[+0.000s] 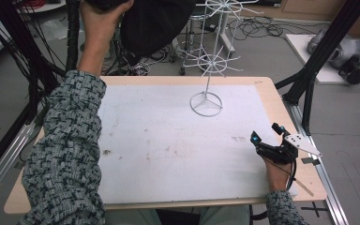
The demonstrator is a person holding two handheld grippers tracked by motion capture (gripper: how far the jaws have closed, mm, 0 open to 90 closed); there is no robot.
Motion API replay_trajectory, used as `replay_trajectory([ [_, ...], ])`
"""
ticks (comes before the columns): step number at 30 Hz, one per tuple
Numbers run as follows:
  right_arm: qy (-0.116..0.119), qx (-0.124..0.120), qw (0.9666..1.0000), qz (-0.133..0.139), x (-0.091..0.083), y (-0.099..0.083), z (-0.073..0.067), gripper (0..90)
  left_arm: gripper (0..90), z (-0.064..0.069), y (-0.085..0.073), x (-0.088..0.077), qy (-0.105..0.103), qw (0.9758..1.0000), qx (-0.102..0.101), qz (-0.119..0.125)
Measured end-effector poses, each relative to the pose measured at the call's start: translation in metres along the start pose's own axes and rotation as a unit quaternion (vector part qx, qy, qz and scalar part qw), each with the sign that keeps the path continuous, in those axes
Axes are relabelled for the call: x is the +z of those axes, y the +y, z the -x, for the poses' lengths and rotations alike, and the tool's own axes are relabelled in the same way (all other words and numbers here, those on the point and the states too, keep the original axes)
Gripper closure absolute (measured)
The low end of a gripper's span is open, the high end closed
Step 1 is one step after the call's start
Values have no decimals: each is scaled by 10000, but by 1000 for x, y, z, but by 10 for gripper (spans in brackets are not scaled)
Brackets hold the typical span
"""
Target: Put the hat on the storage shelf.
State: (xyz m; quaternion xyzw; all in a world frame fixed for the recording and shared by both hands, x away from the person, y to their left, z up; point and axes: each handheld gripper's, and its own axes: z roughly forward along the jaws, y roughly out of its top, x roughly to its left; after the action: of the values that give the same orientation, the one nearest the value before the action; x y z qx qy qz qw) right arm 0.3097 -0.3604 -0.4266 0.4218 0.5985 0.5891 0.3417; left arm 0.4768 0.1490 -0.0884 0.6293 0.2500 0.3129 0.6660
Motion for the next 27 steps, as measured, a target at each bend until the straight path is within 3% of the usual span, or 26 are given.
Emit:
replay_trajectory([
  [7, -10, -21, 10000, -3, 0, 0, 0, 53, 719, 1, -1, 7, -56, 10000, -58, 30],
  [27, -25, -37, 10000, -3, -1, 0, 2, 53, 713, 8, -18, 22, -265, 9994, 24, -235],
])
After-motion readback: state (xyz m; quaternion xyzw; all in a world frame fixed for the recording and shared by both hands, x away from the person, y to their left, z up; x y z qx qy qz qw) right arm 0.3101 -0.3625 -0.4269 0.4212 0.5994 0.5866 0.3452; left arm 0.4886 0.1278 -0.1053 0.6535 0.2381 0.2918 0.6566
